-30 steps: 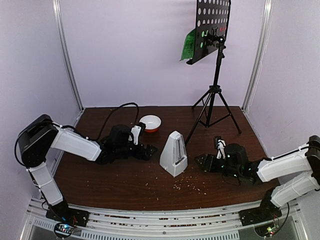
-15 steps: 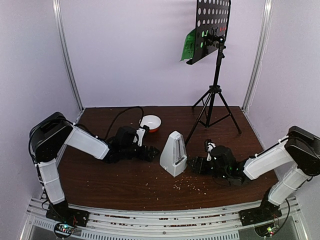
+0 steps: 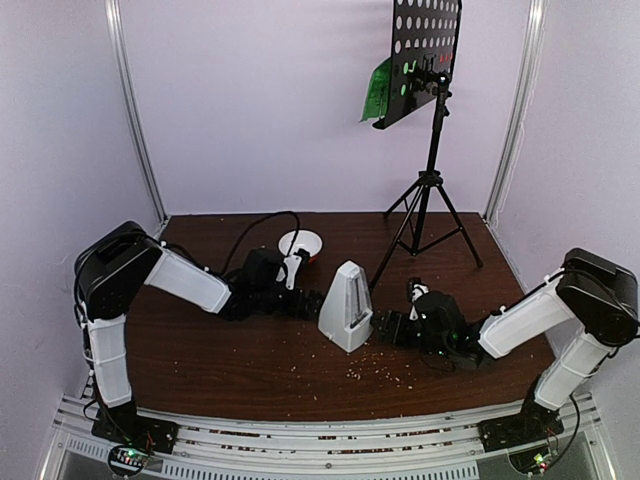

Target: Pack up the instrument practice props

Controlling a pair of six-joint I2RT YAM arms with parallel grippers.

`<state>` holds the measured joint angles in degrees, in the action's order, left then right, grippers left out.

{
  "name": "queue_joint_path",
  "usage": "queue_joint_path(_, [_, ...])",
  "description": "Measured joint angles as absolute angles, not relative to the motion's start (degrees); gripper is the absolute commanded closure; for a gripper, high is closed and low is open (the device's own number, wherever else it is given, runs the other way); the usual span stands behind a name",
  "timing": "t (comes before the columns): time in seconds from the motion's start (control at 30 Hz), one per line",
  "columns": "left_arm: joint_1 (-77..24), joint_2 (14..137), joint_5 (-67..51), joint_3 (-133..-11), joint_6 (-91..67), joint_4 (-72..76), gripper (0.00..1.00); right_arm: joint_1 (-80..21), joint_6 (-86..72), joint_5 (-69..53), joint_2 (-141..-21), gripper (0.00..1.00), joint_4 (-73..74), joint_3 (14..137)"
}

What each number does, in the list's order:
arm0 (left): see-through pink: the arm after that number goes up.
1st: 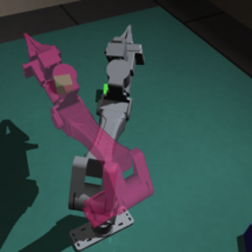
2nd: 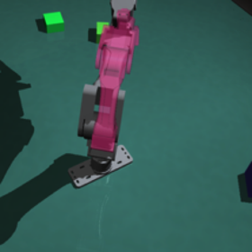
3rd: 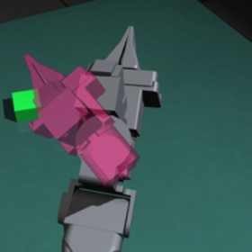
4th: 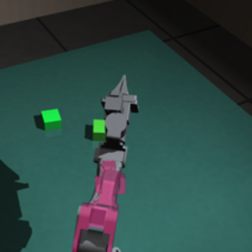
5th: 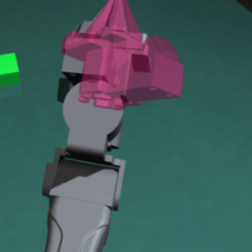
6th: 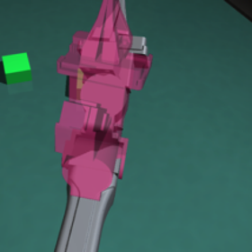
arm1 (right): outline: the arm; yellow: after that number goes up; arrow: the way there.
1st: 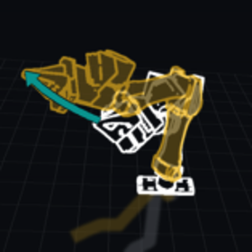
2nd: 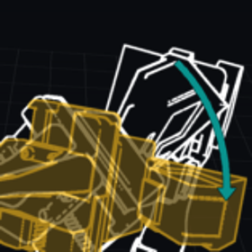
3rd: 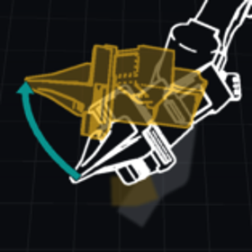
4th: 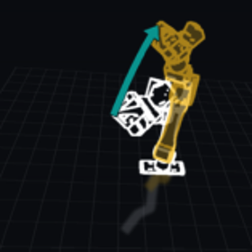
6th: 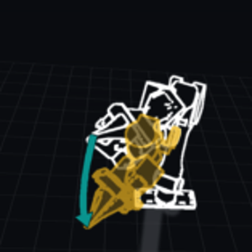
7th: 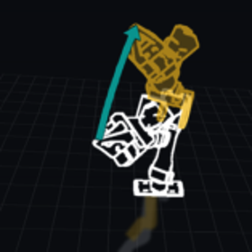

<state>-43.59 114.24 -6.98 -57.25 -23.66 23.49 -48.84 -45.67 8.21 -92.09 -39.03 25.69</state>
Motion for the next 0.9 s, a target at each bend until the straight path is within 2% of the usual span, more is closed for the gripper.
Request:
queue_joint_path(0.53, [-45.1,110.5,-8.5,-47.2,-26.9,30.1,0.08,-48.7,-46.5,9.0,-96.6,0.15,-42.8,27.0])
queue_joint_path(0.77, [-49.0,107.8,-7.2,-44.8,-27.1,28.3,0.08,-48.2,-45.4,11.1,-96.8,0.14,-42.6,27.5])
queue_joint_path(0.9, [-53.8,104.5,-7.1,-41.6,-26.6,28.0,0.07,-48.6,-44.9,10.0,-96.9,0.09,-44.2,28.2])
